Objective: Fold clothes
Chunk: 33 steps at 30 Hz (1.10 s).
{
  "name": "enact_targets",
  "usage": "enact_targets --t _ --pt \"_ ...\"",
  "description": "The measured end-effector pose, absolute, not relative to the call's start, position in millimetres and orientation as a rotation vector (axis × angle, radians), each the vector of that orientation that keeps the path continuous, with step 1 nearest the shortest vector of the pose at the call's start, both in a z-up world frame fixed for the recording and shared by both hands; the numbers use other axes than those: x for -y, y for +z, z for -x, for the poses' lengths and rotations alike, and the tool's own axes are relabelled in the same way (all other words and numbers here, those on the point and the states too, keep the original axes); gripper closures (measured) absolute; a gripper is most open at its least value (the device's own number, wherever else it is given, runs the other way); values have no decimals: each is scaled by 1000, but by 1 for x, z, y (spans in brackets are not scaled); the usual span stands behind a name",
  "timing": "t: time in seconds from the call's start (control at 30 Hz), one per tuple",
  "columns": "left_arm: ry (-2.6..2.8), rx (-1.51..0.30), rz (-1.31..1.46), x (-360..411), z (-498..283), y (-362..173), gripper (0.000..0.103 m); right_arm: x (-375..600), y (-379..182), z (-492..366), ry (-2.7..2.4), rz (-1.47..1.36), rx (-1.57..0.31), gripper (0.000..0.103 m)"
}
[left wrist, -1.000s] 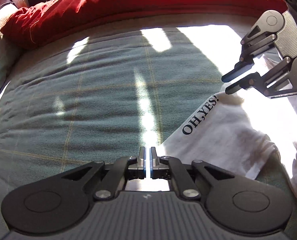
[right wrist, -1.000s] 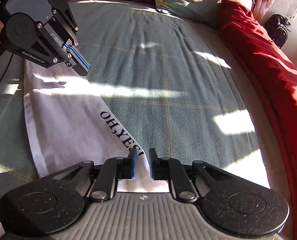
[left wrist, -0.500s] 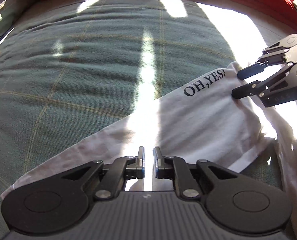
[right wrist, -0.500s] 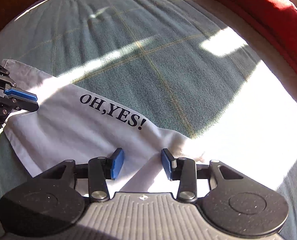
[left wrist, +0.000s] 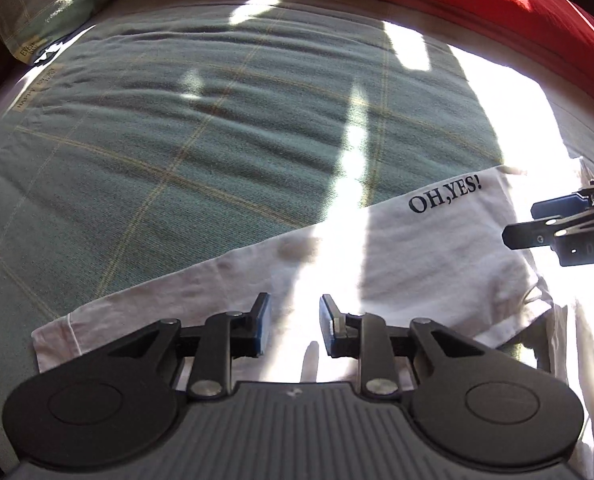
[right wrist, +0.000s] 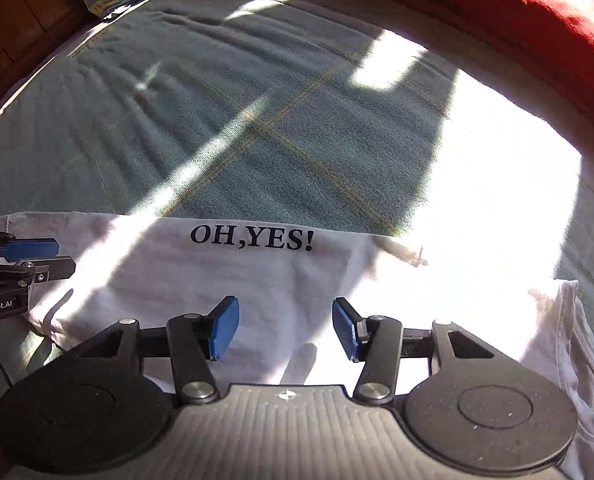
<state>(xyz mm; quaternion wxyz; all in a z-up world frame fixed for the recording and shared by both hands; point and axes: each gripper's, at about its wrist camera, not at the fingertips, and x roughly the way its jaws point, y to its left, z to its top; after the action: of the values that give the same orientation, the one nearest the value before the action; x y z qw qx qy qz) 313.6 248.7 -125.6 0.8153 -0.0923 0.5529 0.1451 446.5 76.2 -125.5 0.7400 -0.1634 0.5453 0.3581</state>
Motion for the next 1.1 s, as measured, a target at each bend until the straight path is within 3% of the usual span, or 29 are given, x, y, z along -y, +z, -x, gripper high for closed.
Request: enact_targets --t 0.13,0.27,0.5,0.77,1.1 --pt "359 -1202 198 -255 -294 -143 72 -82 -143 -418 729 341 -1220 46" --pt "481 -1243 184 -275 -265 -140 67 -88 -147 -392 743 366 -1253 35" --pt "523 -1181 263 -298 -245 -119 69 -70 -112 -363 846 320 -1306 35" --pt "533 -1226 231 -284 -257 -140 66 -33 -80 -349 847 278 -1304 35" --pt "188 -1149 116 -186 -320 -108 68 57 -59 -352 735 240 -1257 35"
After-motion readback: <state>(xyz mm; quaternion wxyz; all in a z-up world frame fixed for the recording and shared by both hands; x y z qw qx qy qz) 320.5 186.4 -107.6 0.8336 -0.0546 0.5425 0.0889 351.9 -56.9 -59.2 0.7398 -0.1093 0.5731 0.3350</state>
